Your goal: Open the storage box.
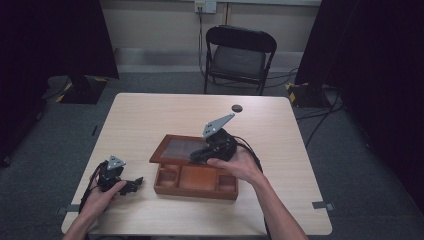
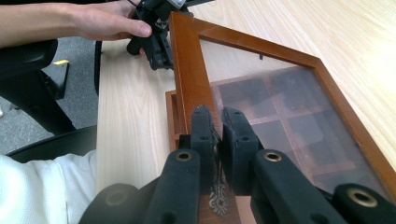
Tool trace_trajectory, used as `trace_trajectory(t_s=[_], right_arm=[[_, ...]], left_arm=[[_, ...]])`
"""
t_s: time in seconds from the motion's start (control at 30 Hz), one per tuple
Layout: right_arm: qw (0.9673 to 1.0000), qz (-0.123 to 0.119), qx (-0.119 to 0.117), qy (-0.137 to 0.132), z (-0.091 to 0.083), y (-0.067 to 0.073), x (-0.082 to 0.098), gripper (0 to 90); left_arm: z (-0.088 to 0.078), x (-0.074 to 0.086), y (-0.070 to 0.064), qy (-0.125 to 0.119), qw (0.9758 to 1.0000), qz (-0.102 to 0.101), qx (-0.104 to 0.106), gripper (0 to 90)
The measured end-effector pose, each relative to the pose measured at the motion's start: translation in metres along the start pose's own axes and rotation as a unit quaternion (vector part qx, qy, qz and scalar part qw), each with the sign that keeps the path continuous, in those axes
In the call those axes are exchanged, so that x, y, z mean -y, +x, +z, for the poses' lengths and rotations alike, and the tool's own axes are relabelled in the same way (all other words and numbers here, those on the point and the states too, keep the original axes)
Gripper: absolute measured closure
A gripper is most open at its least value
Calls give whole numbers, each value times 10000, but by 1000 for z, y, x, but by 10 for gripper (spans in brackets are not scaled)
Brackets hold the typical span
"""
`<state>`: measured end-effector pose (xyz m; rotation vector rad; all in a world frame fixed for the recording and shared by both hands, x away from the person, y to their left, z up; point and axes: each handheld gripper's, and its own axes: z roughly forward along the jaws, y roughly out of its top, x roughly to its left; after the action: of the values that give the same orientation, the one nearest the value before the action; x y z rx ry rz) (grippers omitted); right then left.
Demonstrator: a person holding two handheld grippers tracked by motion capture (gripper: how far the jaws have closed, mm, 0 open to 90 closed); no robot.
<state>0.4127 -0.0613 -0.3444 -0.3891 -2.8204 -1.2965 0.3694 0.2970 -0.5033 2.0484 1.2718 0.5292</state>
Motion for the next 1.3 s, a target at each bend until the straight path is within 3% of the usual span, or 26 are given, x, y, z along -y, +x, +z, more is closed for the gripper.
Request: trace_trajectory(t_s=[0.73, 1.3], right_arm=[[10000, -65, 20, 6, -6, -6, -10, 840], [9999, -74, 77, -4, -18, -19, -25, 843]], left_arm=[[0, 0, 0, 2, 10000, 8, -10, 0], [0, 0, 0, 1, 10000, 6, -10, 0]])
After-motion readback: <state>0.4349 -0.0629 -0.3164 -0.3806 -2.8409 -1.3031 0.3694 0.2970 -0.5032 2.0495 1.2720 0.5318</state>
